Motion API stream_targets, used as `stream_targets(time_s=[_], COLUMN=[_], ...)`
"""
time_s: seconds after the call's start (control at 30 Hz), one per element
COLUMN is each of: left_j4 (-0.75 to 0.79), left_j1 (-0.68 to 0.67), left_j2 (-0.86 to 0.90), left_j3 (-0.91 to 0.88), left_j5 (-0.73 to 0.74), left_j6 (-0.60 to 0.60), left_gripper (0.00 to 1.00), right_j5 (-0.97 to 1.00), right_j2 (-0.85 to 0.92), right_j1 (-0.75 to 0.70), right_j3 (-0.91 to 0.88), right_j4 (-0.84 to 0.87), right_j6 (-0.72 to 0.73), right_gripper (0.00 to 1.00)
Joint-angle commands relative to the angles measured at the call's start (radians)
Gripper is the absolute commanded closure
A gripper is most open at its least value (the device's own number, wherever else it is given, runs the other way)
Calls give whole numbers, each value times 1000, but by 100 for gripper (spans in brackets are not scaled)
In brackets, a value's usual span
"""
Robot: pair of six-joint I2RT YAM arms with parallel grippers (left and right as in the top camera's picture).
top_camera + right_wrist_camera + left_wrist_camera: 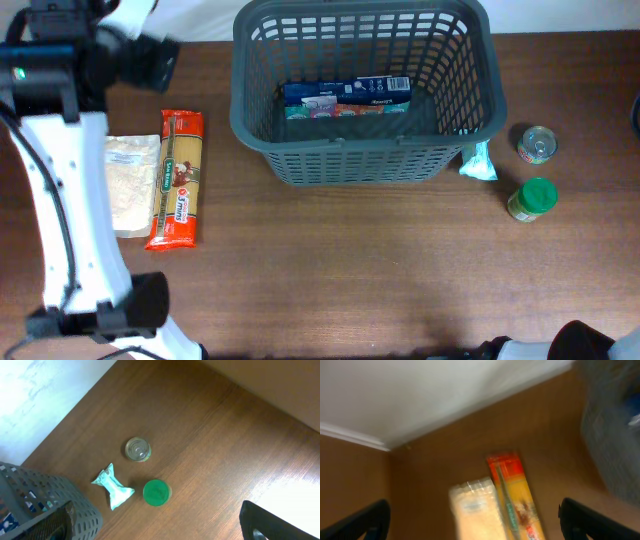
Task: Pack container
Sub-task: 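Lower the left gripper onto the red spaghetti pack and grasp it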
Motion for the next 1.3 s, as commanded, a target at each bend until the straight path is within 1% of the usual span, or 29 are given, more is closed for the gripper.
stream_targets(time_s=[0.0, 0.1, 0.23, 0.33, 0.5, 0.73, 0.97, 1.27], left_j4=[-11, 51, 178, 264, 344, 384, 425, 431], left_j1=[111, 153, 156, 141, 122, 119, 117, 109], left_j2=[37, 45, 55, 61, 96, 201, 226, 285], left_j3=[-186, -377, -600, -720, -830, -873, -873, -873], left_j5=[186, 190, 98, 47, 47, 47, 48, 59], left_j6=[-96, -97, -135, -185, -221, -222, -222, -222], left_gripper=[1, 1, 1, 1, 1, 1, 0, 1], right_j5=[-6, -6, -6, -20, -35, -35, -35, -35], right_j2=[19, 35, 60, 75, 82, 84, 85, 85], right_j1=[-6, -6, -6, -6, -6, -6, -6, -6], right_j3=[-4, -4, -4, -4, -3, -4, -4, -4], right_j4=[0, 0, 0, -3, -3, -3, -3, 0], right_j6=[8, 8, 8, 8, 8, 8, 8, 8], right_gripper=[1, 1, 1, 1, 1, 1, 1, 1])
